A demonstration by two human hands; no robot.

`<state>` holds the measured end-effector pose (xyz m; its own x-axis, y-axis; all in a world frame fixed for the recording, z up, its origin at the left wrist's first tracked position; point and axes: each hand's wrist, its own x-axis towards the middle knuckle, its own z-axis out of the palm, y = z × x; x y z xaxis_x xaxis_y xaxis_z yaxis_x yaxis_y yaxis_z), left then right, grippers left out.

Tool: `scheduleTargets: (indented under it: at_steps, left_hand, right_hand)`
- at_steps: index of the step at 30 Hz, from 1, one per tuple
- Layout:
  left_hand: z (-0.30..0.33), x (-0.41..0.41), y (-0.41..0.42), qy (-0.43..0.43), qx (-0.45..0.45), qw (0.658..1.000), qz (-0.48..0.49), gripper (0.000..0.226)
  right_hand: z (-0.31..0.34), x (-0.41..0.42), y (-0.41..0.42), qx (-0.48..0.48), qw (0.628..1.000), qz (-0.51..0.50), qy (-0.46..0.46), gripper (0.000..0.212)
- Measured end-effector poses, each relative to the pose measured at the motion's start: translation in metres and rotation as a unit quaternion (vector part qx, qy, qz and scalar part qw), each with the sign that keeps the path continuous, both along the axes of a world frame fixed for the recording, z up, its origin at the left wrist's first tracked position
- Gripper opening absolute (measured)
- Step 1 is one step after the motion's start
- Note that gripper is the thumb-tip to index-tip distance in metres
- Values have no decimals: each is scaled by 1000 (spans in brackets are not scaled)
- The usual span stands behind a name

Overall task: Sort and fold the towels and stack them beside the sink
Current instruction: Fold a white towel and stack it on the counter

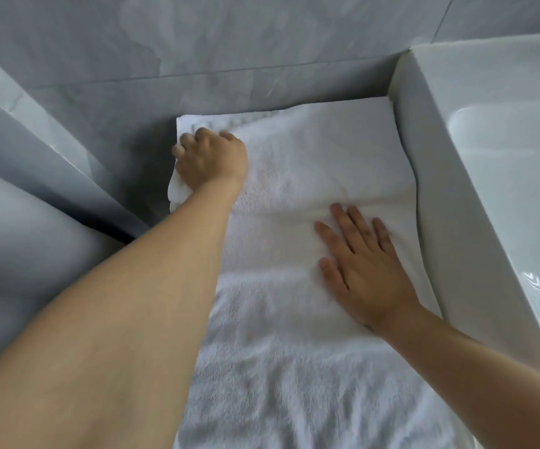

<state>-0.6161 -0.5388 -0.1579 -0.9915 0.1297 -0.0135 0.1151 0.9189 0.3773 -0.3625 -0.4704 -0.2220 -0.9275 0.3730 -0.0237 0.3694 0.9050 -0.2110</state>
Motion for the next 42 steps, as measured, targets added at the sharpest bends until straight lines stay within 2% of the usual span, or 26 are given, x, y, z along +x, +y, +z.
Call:
scheduleTargets:
  at_steps: [4,8,12,14,18,20,22,23,25,26,28,31,34,36,38,40,42]
  left_hand:
    - [4,-17,12,-57,27,992,112,59]
    - [0,-32,3,-43,11,991,126,51]
    - [5,-40,-3,30,75,995,62,36]
    - [10,-40,-4,76,77,993,40,33]
    - [-1,-38,-9,96,41,994,14,34]
    - [-5,-28,-6,160,-3,987,-34,39]
    - [-6,-10,-6,220,-27,967,-122,44]
    - [-8,0,-8,211,-38,961,-177,45]
    - [-19,19,-18,115,-77,952,-273,52]
    - [-27,24,-26,60,-109,945,-303,56]
    - [-34,26,-38,7,-143,933,-329,60]
    - [-24,35,-44,-4,-142,938,-317,62]
    - [-11,79,-69,58,-127,931,-338,55]
    - [-4,114,-93,70,-99,898,-423,31]
    - [4,143,-112,-7,-99,854,-511,7]
    - [7,160,-125,-123,-129,823,-539,19]
    - [5,173,-137,-194,-131,813,-533,22]
  right_hand:
    - [0,0,0,-5,1000,-4,1,60]
    - [0,1,1,-10,1000,-2,5,59]
    - [-1,1,1,-9,1000,-3,7,59]
    - [0,1,2,-13,1000,-4,11,59]
    - [-1,1,1,-13,1000,-3,18,58]
    - [-1,2,1,-12,1000,-6,13,58]
    - [0,2,1,-9,1000,-5,8,59]
    - [0,1,1,-7,1000,-5,7,59]
    - [0,1,1,-4,1000,-6,2,59]
    - [0,1,1,-5,1000,-4,1,59]
    - [0,1,1,-7,1000,-4,0,60]
    - [0,-1,2,0,1000,-12,6,59]
    - [-1,-1,3,-1,1000,-6,14,59]
    - [-1,-1,2,1,1000,-5,20,59]
    - [-2,0,1,1,1000,-2,25,58]
    - [-3,-1,1,5,999,1,33,57]
    - [-2,-1,0,18,998,-4,53,56]
